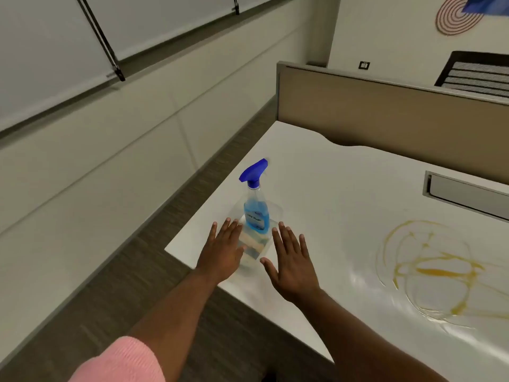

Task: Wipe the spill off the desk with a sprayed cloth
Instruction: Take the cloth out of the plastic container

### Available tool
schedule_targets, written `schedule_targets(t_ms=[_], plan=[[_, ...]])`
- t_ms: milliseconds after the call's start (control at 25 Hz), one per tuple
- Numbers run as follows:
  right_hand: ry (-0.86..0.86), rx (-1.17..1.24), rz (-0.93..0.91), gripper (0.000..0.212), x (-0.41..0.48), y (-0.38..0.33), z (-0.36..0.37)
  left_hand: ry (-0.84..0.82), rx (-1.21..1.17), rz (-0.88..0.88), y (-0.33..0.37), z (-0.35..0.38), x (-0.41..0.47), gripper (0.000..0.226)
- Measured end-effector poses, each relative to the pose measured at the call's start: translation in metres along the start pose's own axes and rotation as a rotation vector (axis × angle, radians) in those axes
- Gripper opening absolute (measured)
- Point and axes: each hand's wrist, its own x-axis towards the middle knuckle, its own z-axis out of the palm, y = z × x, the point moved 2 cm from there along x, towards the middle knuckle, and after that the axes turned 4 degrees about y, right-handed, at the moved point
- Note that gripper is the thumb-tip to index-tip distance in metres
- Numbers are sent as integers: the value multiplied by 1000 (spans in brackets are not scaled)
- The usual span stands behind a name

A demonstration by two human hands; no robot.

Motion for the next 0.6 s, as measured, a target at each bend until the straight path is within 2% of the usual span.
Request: schedule_targets(t_ms=[200,360,600], plan=[[-60,-10,-18,78,9,-9,14,-117,94,11,-3,5,22,67],[-100,17,-24,79,9,-9,18,-241,211,48,-4,7,37,77],[-111,56,-5,77,11,-10,15,-288,295,67,-1,6,56,74]])
